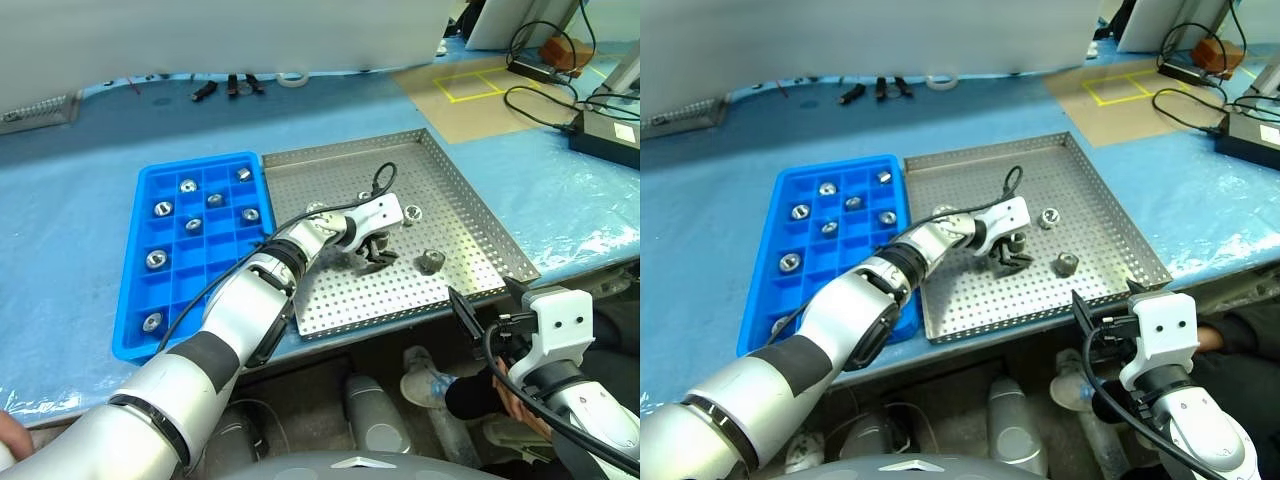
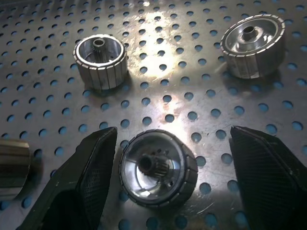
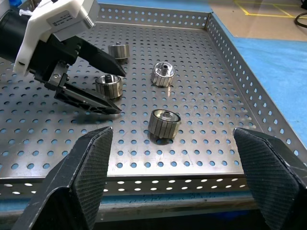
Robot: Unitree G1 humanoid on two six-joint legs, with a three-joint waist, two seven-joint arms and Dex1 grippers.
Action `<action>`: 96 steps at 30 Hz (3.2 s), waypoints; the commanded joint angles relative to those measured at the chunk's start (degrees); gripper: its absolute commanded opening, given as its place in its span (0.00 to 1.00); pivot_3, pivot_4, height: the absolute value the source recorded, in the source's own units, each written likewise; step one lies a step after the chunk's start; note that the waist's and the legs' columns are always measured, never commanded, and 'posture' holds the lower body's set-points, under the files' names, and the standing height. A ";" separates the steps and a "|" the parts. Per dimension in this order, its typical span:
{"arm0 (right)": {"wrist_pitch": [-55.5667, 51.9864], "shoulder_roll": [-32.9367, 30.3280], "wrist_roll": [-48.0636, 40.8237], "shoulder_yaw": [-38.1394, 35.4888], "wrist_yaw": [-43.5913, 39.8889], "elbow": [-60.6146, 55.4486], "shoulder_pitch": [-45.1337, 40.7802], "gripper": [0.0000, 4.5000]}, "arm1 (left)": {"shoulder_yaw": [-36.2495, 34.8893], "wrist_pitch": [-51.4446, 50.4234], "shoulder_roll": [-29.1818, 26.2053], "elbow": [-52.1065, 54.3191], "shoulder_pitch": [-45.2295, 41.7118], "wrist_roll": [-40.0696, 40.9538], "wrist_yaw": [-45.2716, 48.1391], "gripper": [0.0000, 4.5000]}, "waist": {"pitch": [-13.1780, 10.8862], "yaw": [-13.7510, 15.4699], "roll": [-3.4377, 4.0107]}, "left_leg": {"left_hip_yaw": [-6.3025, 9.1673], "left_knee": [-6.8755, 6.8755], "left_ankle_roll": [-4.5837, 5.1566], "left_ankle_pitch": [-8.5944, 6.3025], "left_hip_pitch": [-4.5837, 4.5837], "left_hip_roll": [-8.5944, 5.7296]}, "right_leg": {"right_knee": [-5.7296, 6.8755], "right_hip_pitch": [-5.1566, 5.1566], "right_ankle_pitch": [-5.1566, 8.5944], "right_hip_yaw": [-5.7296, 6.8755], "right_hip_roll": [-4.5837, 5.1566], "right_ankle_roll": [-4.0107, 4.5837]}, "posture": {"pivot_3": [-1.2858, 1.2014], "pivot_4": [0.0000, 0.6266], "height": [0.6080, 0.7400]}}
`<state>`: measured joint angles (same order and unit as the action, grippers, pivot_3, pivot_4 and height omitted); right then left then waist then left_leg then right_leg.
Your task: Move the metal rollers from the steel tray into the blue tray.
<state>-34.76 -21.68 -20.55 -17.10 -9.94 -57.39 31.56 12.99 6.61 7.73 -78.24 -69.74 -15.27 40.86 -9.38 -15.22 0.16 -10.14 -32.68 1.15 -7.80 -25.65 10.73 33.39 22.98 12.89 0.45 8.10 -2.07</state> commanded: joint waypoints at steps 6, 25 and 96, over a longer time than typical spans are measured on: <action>0.84 0.70 1.20 0.37 -0.34 -1.37 0.80 0.95 | 0.45 -0.83 1.01 0.47 -0.05 -1.71 -1.06 0.89 | 0.00 -0.31 0.00 | 0.03 -0.15 0.28 -0.18 -0.06 -0.05 | -0.28 -0.29 0.03 0.09 0.22 -0.05 | 0.22 0.24 1.00; 0.60 1.37 2.24 1.15 -0.72 -1.24 -0.24 0.95 | 2.33 -2.01 0.01 0.29 1.26 -4.39 0.22 0.38 | 0.00 -2.88 0.00 | 0.39 -0.17 0.28 -0.20 -0.04 -0.09 | -0.62 -0.90 0.28 0.85 0.35 -0.46 | 0.23 0.24 1.00; 2.86 -7.24 -4.22 22.89 -32.68 36.88 -56.54 0.95 | -10.50 -35.51 -32.92 85.61 45.81 25.91 2.73 0.89 | -0.26 23.94 0.37 | 0.33 0.78 -1.74 1.18 0.33 1.19 | 1.45 0.33 0.21 0.82 -0.92 0.48 | 0.57 0.24 1.00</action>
<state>-31.91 -28.93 -24.08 7.60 -43.22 -17.19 -25.12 2.76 -29.76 -24.79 6.53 -22.43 9.42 43.26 -9.65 8.72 0.53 -9.81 -31.91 -0.59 -6.62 -25.33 11.91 34.85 23.30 13.10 1.27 7.18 -1.59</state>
